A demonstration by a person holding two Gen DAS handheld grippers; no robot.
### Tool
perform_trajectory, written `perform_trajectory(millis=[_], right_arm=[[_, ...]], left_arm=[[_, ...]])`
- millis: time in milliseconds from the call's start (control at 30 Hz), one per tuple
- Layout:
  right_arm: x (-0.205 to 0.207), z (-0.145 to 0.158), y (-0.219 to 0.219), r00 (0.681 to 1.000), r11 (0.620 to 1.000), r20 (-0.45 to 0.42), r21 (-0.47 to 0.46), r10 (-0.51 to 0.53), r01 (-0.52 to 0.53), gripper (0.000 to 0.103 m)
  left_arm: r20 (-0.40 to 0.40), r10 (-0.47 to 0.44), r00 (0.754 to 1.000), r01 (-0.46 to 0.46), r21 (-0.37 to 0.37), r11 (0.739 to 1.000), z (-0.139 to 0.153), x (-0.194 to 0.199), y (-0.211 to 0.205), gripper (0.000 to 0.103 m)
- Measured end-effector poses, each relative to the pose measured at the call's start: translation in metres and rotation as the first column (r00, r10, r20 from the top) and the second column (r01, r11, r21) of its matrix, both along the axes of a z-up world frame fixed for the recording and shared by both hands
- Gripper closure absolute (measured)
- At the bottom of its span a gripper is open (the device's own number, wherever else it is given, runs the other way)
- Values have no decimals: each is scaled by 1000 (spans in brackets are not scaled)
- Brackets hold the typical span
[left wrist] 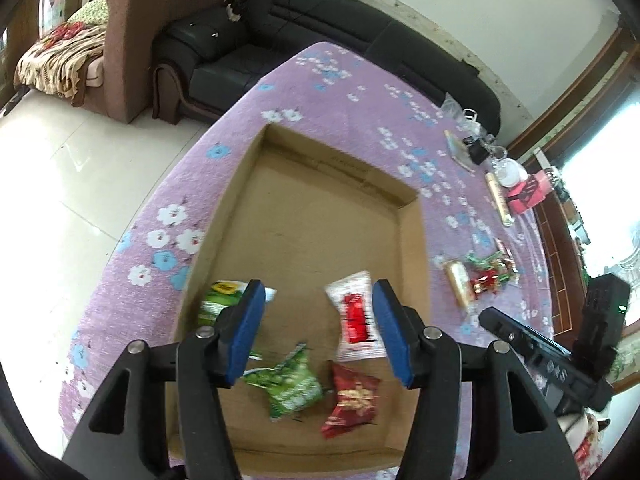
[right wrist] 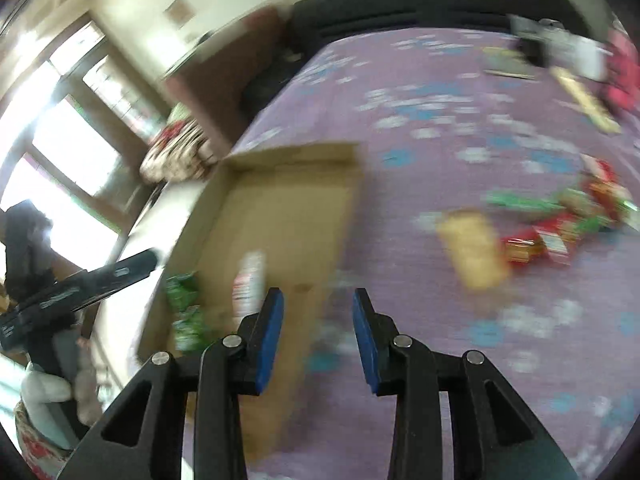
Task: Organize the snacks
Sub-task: 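Move both packets over the box and release them inside, then grasp the clear bread bar with the left gripper while the right grasps a red candy packet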
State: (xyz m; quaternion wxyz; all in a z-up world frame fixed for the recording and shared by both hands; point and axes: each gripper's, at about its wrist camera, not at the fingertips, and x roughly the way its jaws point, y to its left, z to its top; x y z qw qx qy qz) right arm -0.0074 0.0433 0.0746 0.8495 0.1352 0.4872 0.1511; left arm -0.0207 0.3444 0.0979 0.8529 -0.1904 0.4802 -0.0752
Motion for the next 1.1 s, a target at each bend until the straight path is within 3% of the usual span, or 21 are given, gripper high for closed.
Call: perform_trajectory(millis=[133, 233, 367, 467, 600, 733, 833, 1033, 1100], right_arm=[[8, -15, -58, 989, 990, -50, -8, -142, 142, 68], [14, -17, -72, 983, 984, -62, 26, -173, 175, 66], [30, -15, -53, 998, 998, -17, 2, -63, 63, 66], [48, -15, -34, 1000, 998, 14, -67, 15, -14, 66], [77, -30, -6, 995, 971, 18, -218, 101, -95, 65], [84, -48, 1, 991, 945, -24, -297, 132, -133, 66], [82, -46, 0, 993, 959, -75, -263, 86, -103, 76], [62, -48, -12, 976, 997, -205, -16, 73, -78, 76], [49, -40, -22, 978, 996, -189, 54, 86, -77, 76]], left_arm=[[13, -36, 999, 36, -7, 999, 6, 0, -22, 45], [19, -70, 997, 70, -7, 998, 8, 3, -44, 45], [9, -98, 995, 98, -8, 995, 6, 5, -69, 45], [4, -107, 994, 108, -4, 994, 6, 3, -80, 45], [2, -100, 995, 100, 5, 995, 8, -3, -86, 45], [-3, -85, 996, 85, 9, 996, 7, -10, -86, 45], [-4, -66, 998, 66, 9, 998, 6, -12, -84, 44], [-6, -55, 998, 55, -6, 998, 5, -11, -89, 44], [-3, -69, 998, 69, -9, 998, 5, -9, -96, 44]])
